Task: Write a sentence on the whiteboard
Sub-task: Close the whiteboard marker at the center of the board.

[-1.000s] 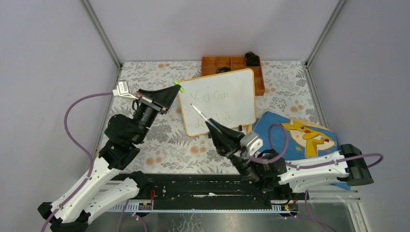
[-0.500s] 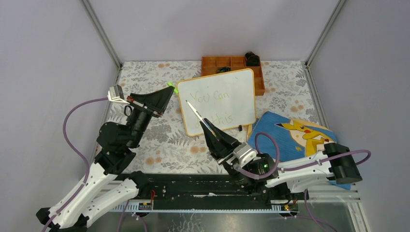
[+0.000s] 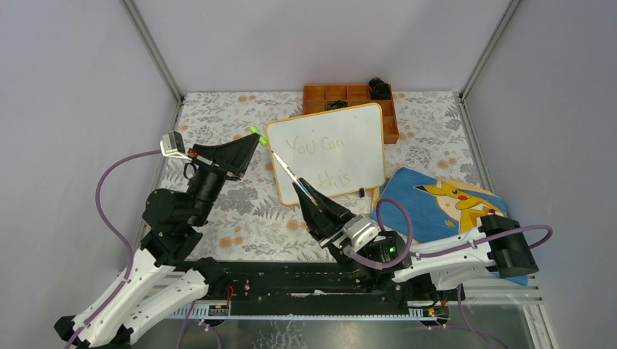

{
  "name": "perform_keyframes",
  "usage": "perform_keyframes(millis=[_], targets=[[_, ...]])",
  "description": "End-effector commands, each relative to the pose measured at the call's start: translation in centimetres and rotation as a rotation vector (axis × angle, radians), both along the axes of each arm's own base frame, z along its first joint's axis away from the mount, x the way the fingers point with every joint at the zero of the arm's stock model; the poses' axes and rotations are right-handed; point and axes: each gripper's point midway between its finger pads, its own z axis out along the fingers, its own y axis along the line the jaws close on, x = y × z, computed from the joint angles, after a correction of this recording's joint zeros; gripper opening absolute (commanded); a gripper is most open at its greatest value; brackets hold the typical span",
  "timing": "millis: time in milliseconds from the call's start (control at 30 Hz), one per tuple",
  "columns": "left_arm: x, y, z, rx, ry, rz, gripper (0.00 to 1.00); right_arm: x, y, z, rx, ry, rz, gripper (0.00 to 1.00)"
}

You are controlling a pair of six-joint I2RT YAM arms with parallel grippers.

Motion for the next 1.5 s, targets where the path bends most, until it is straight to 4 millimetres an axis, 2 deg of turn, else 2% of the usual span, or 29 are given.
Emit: perform_keyframes(millis=[0, 767, 1467], targets=[[-0.91, 0.61, 1.46, -0.049, -0.053, -0.011, 0.00, -0.24, -1.39, 2.79, 0.140, 0.005, 0.018, 0.00], [-1.32, 0.37, 0.91, -0.058, -0.051, -0.042, 0.00, 0.00, -0.63, 2.39, 0.130, 0.014, -0.008, 0.00], [-1.58, 0.39, 0.66, -0.059, -0.047, -0.052, 0.00, 0.40, -0.80, 2.36, 0.135, 0.019, -0.051, 0.00]])
